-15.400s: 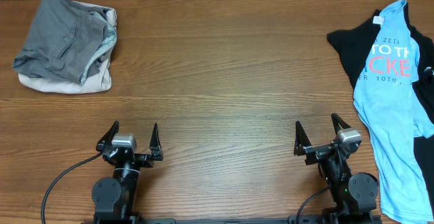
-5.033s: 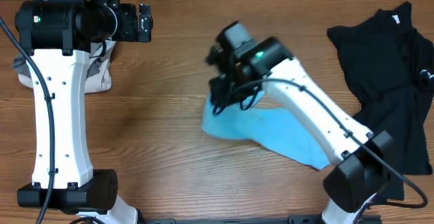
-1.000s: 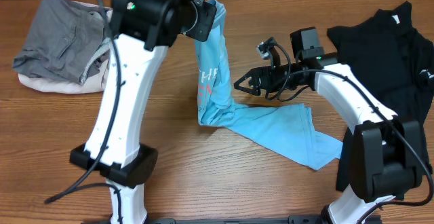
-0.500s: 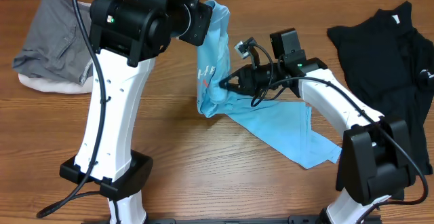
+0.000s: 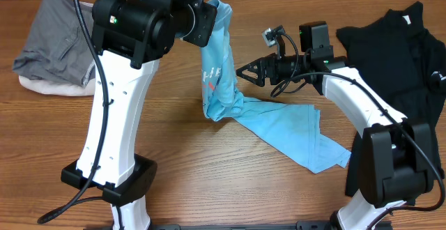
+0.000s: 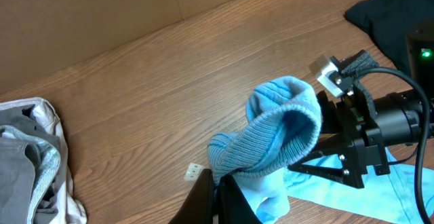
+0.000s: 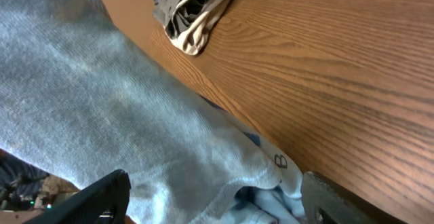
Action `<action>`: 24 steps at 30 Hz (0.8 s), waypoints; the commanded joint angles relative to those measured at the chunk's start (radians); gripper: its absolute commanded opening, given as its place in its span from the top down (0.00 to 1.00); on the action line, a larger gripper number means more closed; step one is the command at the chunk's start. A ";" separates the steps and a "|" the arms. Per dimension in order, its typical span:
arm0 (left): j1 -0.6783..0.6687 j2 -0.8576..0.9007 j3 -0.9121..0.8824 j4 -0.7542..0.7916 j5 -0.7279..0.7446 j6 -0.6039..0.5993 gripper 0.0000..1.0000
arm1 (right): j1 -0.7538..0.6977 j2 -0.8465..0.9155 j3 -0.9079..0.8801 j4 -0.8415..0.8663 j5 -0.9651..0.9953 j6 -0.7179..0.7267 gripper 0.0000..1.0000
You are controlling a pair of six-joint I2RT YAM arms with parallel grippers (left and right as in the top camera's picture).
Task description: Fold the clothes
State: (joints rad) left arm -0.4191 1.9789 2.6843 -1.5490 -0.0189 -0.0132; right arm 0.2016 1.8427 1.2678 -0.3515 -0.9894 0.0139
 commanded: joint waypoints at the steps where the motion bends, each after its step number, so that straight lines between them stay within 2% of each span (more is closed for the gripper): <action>1: -0.006 -0.017 0.016 0.005 -0.006 -0.010 0.96 | 0.029 0.006 0.014 0.019 0.005 -0.021 0.12; 6: -0.006 -0.017 0.016 0.004 -0.002 -0.010 0.96 | 0.062 0.073 0.014 0.063 0.008 -0.021 0.03; 8: -0.006 -0.017 0.016 0.005 0.013 -0.010 0.96 | 0.074 0.102 0.014 0.082 -0.011 -0.020 0.04; 9: -0.006 -0.017 0.016 0.004 0.012 -0.010 0.96 | 0.075 0.107 0.014 0.084 -0.020 -0.020 0.07; 11: -0.006 -0.017 0.016 0.004 0.011 -0.009 0.96 | 0.076 0.111 0.014 0.086 -0.043 -0.020 0.32; 12: -0.006 -0.017 0.016 0.005 0.011 -0.009 0.96 | 0.076 0.110 0.015 0.086 -0.049 -0.016 0.56; 14: -0.006 -0.017 0.016 0.005 0.006 -0.009 0.96 | 0.059 0.103 0.022 0.081 -0.068 0.002 0.95; 18: -0.005 -0.017 0.016 0.005 -0.035 -0.010 0.96 | -0.002 0.051 0.027 0.066 -0.121 0.015 0.96; 24: 0.014 -0.027 0.016 0.016 -0.098 -0.011 0.96 | -0.110 -0.102 0.060 -0.056 -0.121 0.014 0.96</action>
State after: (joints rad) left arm -0.4179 1.9789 2.6843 -1.5471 -0.0692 -0.0135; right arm 0.1303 1.8660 1.2766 -0.3912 -1.0763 0.0269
